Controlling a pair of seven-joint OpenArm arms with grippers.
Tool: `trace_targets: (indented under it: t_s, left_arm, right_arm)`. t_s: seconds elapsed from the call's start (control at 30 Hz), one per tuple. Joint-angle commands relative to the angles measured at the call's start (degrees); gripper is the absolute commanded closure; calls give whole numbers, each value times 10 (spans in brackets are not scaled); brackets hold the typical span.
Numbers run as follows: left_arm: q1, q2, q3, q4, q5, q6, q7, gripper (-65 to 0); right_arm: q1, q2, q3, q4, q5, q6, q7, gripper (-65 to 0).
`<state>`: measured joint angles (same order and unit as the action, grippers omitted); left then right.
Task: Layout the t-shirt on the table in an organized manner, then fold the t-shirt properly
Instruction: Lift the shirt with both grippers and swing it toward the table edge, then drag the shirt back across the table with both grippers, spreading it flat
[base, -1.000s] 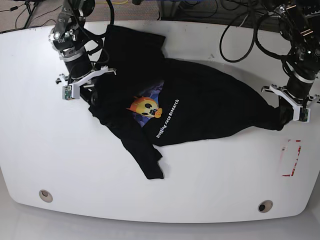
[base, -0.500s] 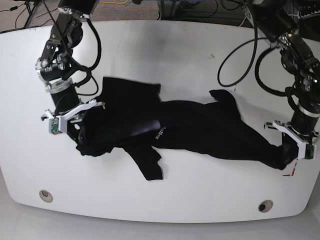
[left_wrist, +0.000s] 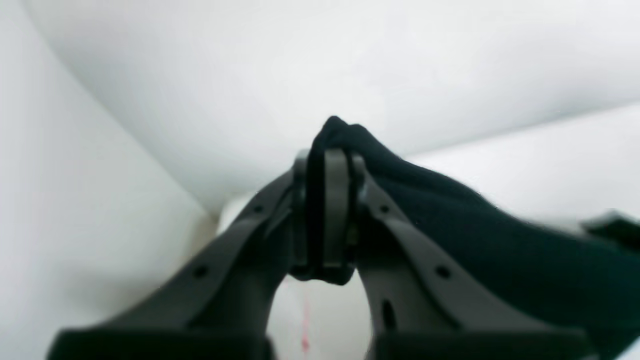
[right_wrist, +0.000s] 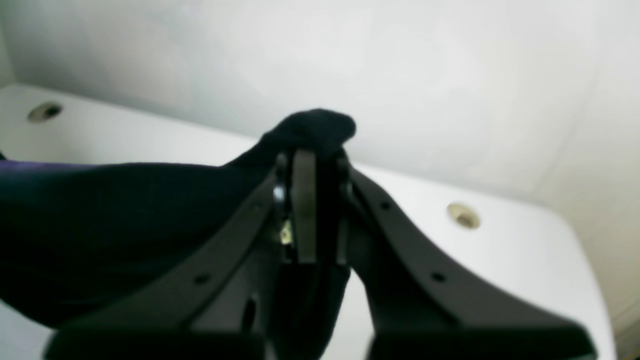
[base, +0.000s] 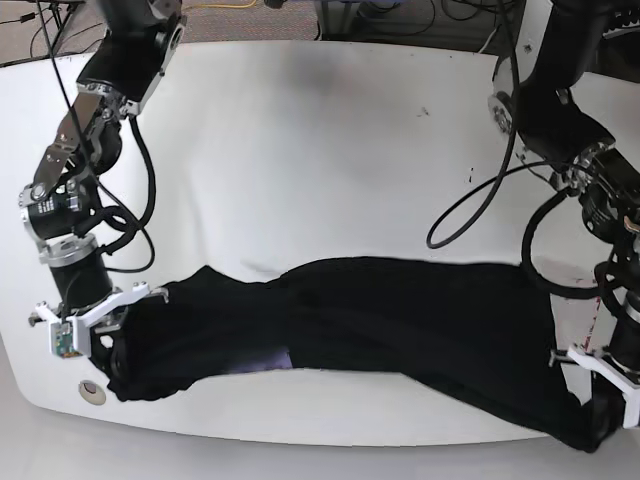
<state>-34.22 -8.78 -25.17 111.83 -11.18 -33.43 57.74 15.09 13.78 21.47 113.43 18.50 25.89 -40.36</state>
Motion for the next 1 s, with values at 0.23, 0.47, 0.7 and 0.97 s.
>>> trace_targets:
  t_s: [0.23,0.47,0.7,0.97]
  left_arm:
    - [-144,-10,-1,6,14,4,19,0]
    - [-167,-29,28,5,14,4,19,0]
    - [-95,-28,35,5,11,3,19,0]
    - [45,-30,32,7,9,1,18,0]
  right_arm:
    - [137,66,-47,-32,14,-1,-6,-2]
    - [184,99,-82,-59,14,-1,-7,-2]
    - [111,102,-80,-45,15,0,-17,-2]
    - [-47,84,-56,-15,15,10,-18,-2]
